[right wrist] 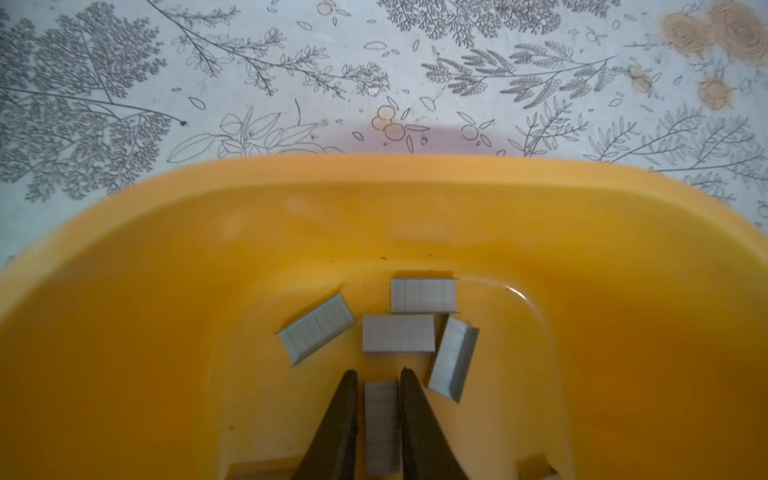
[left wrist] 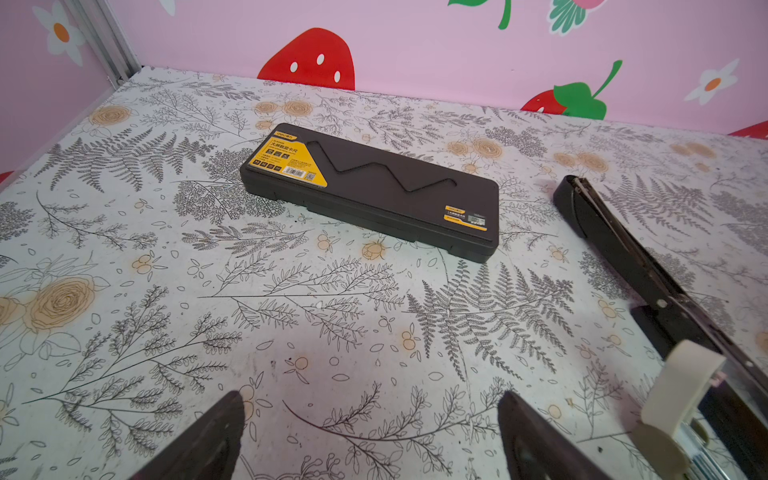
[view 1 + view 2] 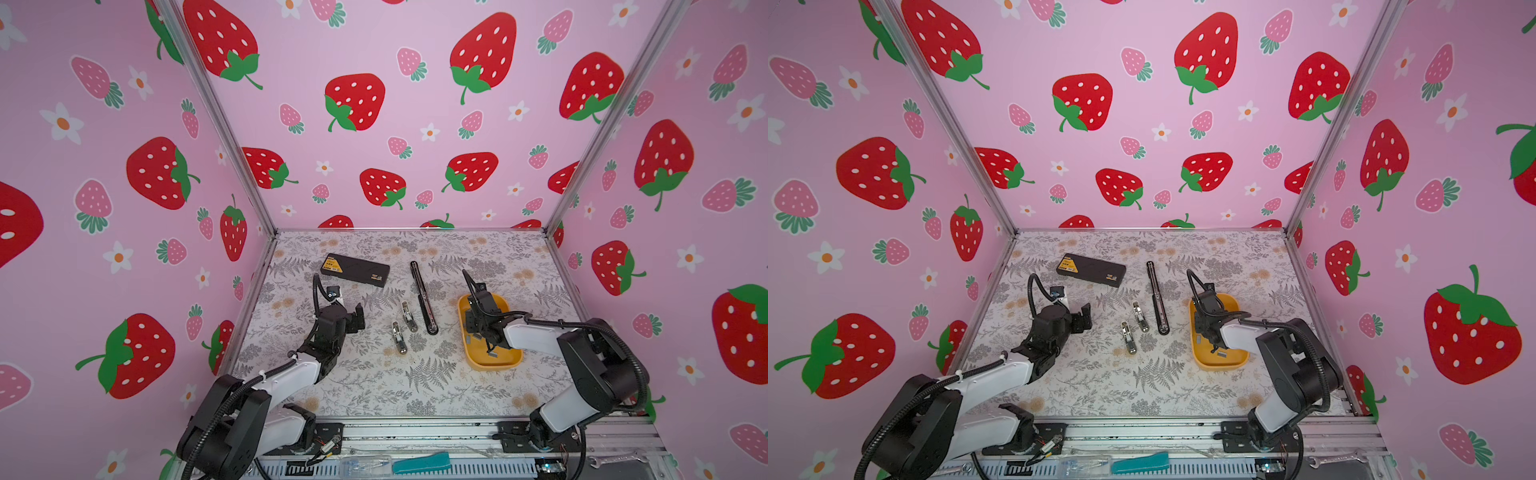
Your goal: Load the staples into the stapler
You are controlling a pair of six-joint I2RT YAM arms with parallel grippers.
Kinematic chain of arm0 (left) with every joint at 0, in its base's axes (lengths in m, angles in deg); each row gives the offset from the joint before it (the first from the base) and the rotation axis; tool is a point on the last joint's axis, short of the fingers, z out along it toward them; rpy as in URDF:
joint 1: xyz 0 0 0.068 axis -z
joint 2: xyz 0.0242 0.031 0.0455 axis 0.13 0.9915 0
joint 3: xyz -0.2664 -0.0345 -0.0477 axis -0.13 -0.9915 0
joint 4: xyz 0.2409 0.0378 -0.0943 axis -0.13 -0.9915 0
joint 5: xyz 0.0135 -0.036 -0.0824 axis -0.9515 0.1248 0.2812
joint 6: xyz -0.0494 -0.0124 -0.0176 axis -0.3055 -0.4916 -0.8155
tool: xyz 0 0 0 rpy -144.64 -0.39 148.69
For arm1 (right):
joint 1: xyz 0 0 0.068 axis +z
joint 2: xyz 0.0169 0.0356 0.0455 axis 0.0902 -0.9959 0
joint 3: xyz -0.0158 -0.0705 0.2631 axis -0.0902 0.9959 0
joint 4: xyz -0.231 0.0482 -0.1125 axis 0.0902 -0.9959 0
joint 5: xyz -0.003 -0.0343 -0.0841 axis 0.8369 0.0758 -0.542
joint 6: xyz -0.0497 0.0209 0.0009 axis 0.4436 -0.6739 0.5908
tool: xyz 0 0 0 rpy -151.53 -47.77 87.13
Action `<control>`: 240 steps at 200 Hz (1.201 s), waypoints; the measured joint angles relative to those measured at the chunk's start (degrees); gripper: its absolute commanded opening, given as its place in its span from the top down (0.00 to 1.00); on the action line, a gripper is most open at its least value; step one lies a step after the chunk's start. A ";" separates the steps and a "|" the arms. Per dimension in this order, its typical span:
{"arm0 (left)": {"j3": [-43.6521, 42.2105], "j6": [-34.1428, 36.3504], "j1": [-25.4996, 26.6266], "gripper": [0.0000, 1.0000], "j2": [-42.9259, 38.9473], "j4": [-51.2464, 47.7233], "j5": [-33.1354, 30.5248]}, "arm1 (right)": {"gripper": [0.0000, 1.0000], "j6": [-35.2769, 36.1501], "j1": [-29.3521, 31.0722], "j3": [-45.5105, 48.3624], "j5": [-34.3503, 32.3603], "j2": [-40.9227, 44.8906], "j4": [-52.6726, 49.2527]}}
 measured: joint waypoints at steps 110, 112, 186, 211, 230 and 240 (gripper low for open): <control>0.00 0.00 0.00 0.04 -0.07 0.00 0.00 | 0.79 -0.13 0.00 -0.35 0.79 -0.24 -0.07; 0.00 0.00 0.00 0.04 -0.07 0.00 0.00 | 0.79 -0.15 0.00 -0.33 0.79 -0.24 -0.07; 0.00 0.00 0.00 0.04 -0.50 0.04 0.02 | 0.85 -1.16 0.00 -0.33 0.83 -0.24 -0.13; 0.00 -0.02 0.00 0.04 -0.70 0.04 0.02 | 0.89 -1.27 0.00 -0.33 0.81 -0.24 -0.15; 0.00 -0.02 0.00 0.04 -0.70 0.04 0.02 | 0.89 -1.31 0.00 -0.33 0.79 -0.24 -0.15; 0.00 -0.02 0.00 0.04 -0.70 0.04 0.02 | 0.90 -1.33 0.00 -0.33 0.76 -0.22 -0.15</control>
